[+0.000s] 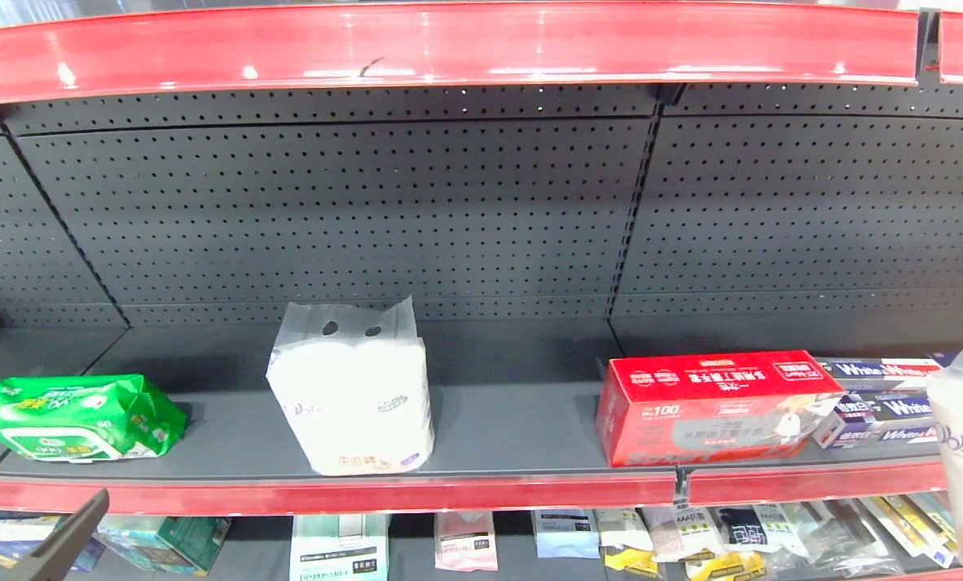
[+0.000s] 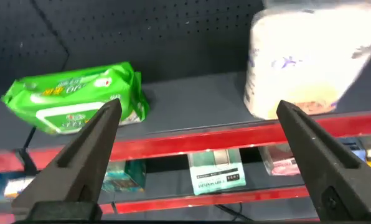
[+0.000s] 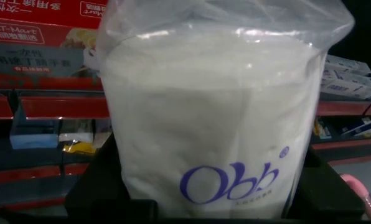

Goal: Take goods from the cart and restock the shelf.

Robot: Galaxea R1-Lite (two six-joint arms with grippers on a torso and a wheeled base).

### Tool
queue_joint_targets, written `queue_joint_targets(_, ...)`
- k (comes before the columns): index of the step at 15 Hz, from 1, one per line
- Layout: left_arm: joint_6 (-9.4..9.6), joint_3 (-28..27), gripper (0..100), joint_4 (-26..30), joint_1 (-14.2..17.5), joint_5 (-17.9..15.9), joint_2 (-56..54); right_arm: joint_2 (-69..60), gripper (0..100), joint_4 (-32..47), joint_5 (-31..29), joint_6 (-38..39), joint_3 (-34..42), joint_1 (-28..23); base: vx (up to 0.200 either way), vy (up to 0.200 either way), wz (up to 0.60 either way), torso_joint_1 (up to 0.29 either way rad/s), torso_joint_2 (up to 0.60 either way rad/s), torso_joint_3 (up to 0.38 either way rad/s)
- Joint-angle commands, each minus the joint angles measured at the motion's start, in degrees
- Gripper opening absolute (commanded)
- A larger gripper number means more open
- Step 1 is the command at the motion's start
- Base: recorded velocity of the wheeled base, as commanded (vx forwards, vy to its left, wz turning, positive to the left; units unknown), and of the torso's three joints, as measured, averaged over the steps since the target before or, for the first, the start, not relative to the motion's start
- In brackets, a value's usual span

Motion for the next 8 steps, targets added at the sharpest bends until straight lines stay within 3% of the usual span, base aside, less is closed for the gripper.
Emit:
queue_joint_targets(1,0.37,0.2,100,-0.1,-0.4,-0.1,-1.2,1.3,0,0.0,0.3,0.0,-0.3,0.0,0.000,0.000,0.00,0.000,0.00,0.000)
queue_joint_targets(6,2.39,-0.1,100,-0.1,-0.6,-1.0,-0.9,2.4,0,0.0,0.4,0.0,-1.2,-0.1,0.000,0.000,0.00,0.000,0.00,0.000)
queue_joint_targets(8,2.83,-0.4,100,-0.1,-0.6,-1.1,-0.7,2.7,0,0.0,0.4,-0.1,-1.2,-0.1,-0.200,0.000,0.00,0.002,0.00,0.000)
